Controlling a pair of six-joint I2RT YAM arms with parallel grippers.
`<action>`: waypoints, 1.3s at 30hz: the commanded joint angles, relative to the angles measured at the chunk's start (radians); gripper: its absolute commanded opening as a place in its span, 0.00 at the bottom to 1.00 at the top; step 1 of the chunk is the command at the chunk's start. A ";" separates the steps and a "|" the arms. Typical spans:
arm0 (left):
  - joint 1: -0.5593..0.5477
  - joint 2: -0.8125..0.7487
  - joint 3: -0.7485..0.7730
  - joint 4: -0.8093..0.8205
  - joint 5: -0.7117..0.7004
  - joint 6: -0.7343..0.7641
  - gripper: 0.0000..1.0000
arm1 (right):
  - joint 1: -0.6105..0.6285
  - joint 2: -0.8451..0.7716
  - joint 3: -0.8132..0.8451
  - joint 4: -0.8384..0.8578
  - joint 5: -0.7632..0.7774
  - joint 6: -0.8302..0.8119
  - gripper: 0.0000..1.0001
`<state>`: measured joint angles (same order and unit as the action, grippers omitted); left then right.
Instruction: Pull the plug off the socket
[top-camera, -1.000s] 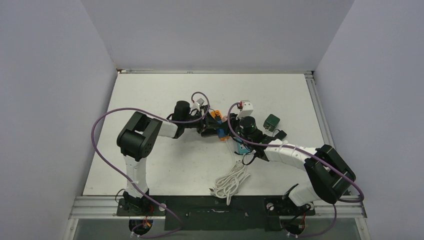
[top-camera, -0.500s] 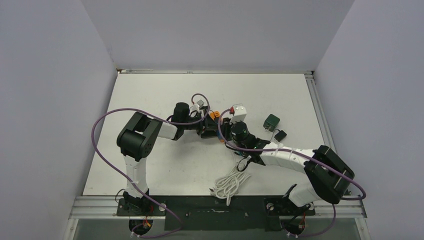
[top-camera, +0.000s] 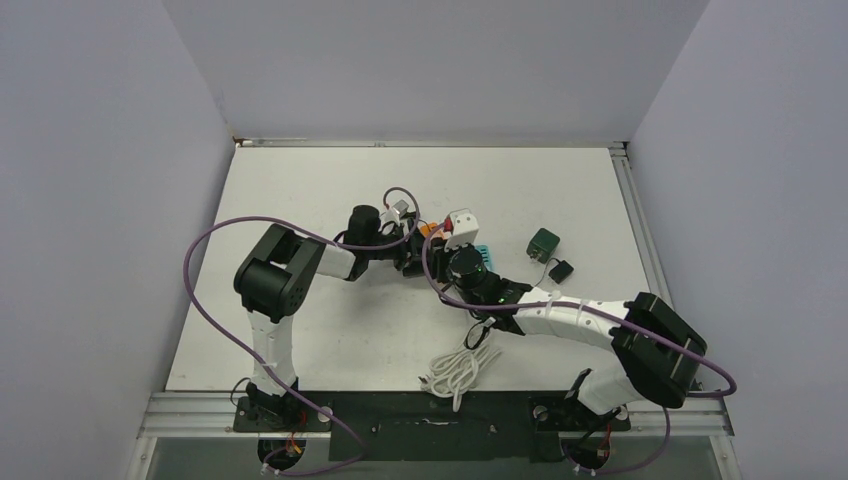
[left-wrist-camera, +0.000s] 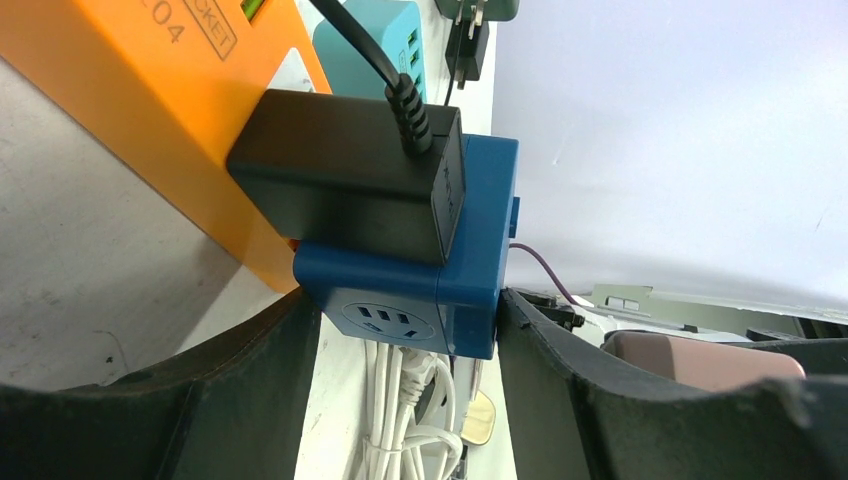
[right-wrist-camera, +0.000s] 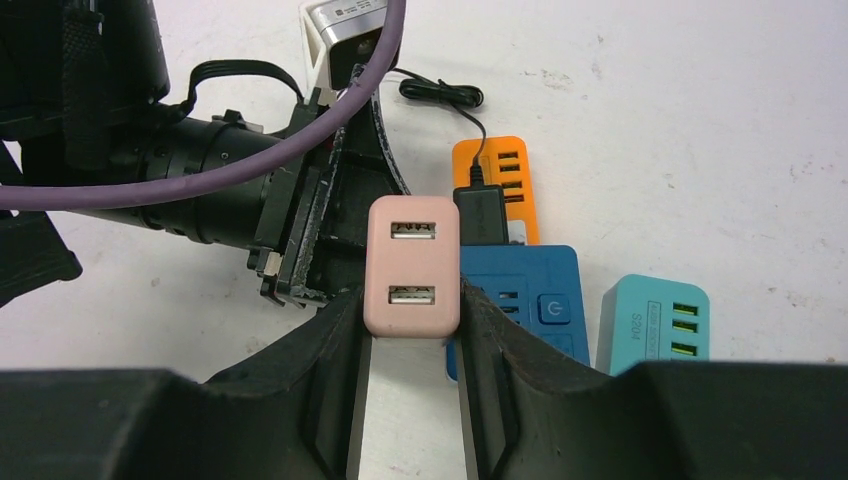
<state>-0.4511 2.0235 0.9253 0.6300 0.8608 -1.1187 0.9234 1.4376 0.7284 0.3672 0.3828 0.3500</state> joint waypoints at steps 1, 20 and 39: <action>-0.010 0.005 0.001 -0.035 -0.059 0.044 0.00 | 0.005 -0.032 0.026 0.044 -0.004 0.011 0.05; -0.009 -0.056 0.054 -0.224 -0.107 0.185 0.25 | -0.455 -0.079 -0.069 -0.177 -0.058 0.228 0.05; 0.005 -0.153 0.111 -0.398 -0.170 0.332 0.88 | -0.527 0.057 -0.045 -0.269 -0.136 0.238 0.39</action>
<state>-0.4610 1.9217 0.9985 0.2733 0.7219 -0.8406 0.4110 1.4815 0.6395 0.0998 0.2562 0.5728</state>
